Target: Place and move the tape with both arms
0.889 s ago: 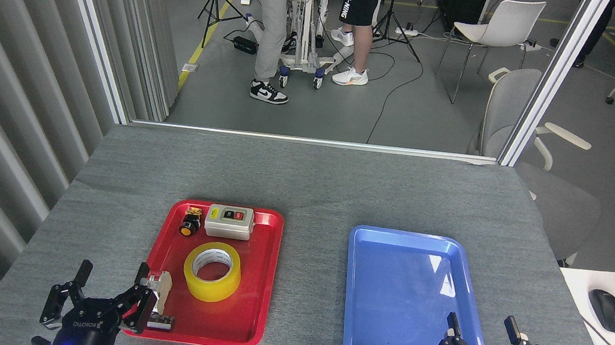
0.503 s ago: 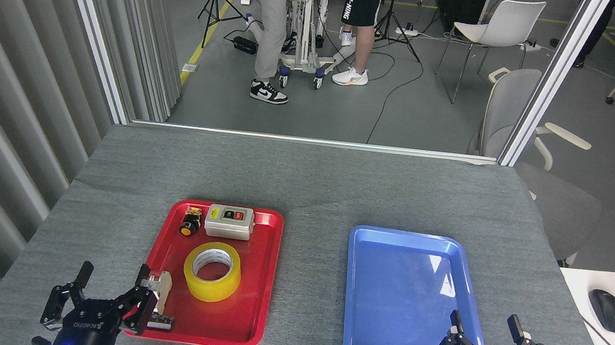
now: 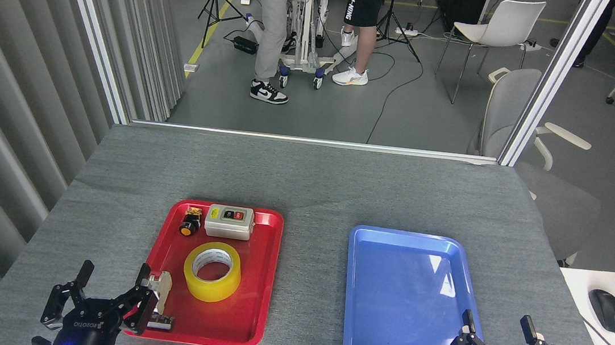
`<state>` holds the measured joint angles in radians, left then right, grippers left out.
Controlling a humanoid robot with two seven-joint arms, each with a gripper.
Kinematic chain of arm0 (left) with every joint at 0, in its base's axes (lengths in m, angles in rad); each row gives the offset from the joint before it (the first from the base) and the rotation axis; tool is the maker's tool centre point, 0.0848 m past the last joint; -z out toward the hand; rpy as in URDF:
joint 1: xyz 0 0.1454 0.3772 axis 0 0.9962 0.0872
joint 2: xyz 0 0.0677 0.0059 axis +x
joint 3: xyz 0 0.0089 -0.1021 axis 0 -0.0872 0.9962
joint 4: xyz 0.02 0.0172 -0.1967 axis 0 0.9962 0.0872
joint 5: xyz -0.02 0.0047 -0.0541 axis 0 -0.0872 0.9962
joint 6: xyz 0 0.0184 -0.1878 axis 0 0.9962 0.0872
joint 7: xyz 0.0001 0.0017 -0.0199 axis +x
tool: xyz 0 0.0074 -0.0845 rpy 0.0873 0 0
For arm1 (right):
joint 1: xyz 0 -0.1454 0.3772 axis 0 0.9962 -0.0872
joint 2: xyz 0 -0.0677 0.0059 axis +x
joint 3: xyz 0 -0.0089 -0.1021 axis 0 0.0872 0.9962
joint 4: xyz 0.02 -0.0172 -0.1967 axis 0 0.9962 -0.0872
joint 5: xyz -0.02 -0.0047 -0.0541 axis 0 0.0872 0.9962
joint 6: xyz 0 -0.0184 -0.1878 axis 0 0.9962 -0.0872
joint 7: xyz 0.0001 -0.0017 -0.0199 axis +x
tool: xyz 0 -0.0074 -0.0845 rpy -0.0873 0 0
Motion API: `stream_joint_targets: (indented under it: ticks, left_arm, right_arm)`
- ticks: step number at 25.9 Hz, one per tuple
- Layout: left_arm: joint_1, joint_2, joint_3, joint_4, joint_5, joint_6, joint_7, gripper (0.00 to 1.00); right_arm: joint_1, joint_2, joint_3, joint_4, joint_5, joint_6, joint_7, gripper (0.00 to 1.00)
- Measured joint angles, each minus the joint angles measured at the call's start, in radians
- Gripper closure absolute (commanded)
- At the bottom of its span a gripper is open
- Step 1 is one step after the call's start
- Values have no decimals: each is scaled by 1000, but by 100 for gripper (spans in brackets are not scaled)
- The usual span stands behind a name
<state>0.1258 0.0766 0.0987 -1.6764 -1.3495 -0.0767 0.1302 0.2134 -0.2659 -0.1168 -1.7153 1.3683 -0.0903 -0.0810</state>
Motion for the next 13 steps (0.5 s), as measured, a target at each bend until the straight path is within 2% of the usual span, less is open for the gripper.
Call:
stream_joint_targets:
  ticks: [13]
  left_arm:
    - [-39,3,0,4,2,-10,-5,0]
  right_arm:
    - [-34,-6,4,12,2,-4,-5,0]
